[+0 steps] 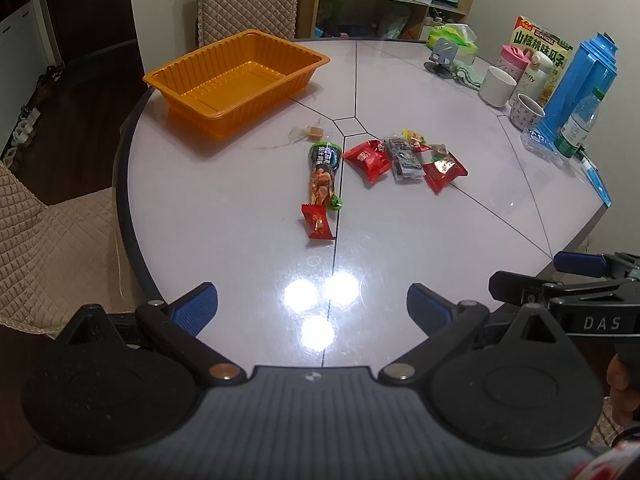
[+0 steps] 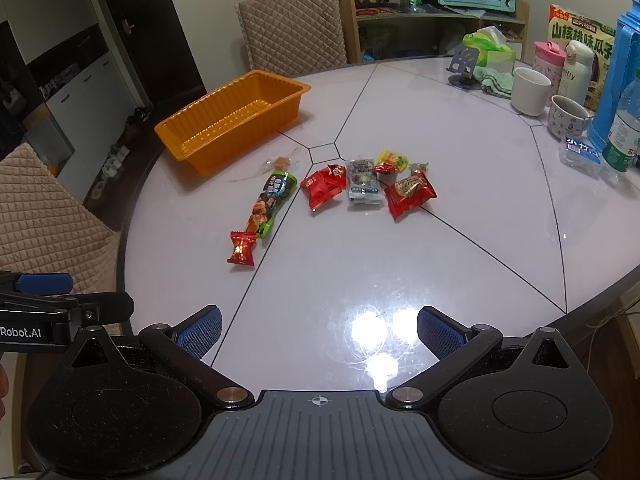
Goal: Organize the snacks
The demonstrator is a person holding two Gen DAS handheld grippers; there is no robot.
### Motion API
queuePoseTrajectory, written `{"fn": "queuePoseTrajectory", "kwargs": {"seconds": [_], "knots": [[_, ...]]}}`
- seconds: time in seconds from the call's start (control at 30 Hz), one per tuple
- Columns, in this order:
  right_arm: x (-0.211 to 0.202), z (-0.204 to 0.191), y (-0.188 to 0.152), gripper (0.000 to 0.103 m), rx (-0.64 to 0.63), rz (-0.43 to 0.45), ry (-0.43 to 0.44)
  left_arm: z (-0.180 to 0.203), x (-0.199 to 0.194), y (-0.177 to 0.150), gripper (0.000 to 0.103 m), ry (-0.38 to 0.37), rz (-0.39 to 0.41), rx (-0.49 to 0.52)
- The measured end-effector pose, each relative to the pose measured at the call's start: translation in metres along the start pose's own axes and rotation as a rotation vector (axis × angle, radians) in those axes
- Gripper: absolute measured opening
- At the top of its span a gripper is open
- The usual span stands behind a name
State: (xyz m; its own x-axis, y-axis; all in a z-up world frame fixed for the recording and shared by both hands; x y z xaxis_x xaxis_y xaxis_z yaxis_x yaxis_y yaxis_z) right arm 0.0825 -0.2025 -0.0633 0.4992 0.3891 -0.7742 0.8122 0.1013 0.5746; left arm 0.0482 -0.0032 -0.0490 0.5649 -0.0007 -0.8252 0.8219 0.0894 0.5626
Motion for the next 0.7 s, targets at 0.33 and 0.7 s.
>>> {"fn": "queuePoseTrajectory", "kwargs": {"seconds": [0.33,0.7], "knots": [[0.014,0.005,0.009,0.103,-0.002,-0.023,0.003,0.001,0.006,0.003,0.101,-0.002,-0.015,-0.010],[0.022,0.018,0.018,0.103,-0.005,-0.039,0.003,0.008,0.018,0.013,0.101,0.000,-0.028,-0.020]]}}
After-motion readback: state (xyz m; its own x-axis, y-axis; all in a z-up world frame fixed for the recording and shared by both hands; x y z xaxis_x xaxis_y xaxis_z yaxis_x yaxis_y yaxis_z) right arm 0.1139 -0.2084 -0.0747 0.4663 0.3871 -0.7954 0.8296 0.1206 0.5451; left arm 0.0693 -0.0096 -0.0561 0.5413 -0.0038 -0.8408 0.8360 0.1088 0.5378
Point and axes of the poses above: each gripper's, at about its wrist camera, not at the fingertips, and x roughly the way its jaws point, z to its right, y to its top, the point moved 5 cm from there along x, roughly the way its jaws point, and after that the axes turned 5 degrees about x, right-handed, at the moved point
